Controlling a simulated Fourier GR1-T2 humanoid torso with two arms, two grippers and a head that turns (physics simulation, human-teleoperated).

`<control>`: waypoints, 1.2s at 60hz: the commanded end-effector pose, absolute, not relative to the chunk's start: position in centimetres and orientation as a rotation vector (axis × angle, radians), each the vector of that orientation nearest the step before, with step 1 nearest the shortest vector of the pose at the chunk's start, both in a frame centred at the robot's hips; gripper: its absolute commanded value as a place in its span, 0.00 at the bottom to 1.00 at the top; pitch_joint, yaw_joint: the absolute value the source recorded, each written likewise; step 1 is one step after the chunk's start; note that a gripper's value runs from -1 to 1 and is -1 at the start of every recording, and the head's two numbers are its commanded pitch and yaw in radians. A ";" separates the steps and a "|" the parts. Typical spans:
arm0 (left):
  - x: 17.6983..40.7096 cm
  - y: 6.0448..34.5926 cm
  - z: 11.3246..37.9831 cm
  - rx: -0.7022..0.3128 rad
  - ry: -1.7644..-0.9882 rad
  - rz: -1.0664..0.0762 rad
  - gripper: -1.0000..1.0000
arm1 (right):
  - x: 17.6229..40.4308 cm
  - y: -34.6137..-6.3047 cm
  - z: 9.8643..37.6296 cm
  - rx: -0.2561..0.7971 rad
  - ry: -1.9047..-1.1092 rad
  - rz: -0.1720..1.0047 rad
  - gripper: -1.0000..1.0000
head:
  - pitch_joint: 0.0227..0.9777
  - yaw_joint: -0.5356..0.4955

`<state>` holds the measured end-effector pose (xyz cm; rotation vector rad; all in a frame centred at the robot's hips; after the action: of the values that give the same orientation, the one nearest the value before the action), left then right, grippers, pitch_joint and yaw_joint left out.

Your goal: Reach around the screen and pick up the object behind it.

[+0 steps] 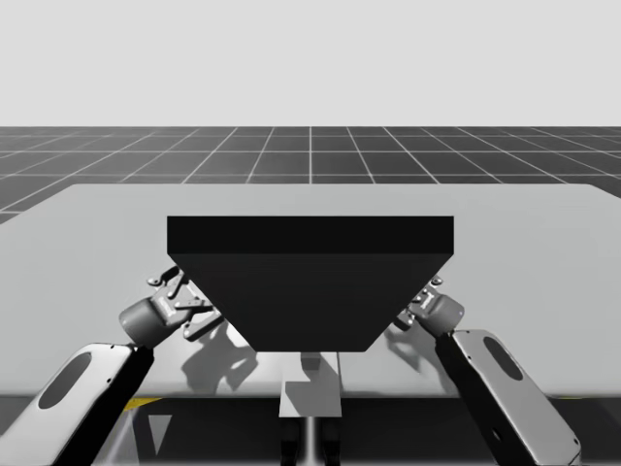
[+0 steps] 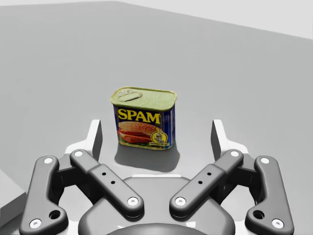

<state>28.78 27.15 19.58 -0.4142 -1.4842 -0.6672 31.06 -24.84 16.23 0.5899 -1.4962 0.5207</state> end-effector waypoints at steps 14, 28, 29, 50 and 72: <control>28.7 26.3 18.7 -0.402 -1.469 -0.710 0.00 | 34.0 -21.9 14.6 0.585 -1.440 0.573 0.00 | 0.13 0.51; 28.7 26.0 18.5 -0.405 -1.467 -0.726 0.00 | 36.0 -20.6 14.1 0.605 -1.417 0.553 0.00 | 0.13 0.51; 28.7 26.0 18.5 -0.405 -1.467 -0.726 0.00 | 36.1 -20.6 14.0 0.603 -1.415 0.554 0.00 | 0.13 0.51; 28.7 25.8 18.3 -0.398 -1.471 -0.738 0.00 | 38.6 -17.4 12.7 0.596 -1.354 0.617 0.00 | 0.14 0.51; 28.4 25.7 18.4 -0.400 -1.476 -0.754 0.00 | 40.7 -15.7 12.3 0.576 -1.327 0.643 0.00 | 0.14 0.51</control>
<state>28.53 25.74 18.40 -0.3997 -1.4749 -0.7483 39.60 -16.23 12.67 0.5864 -1.3328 0.6330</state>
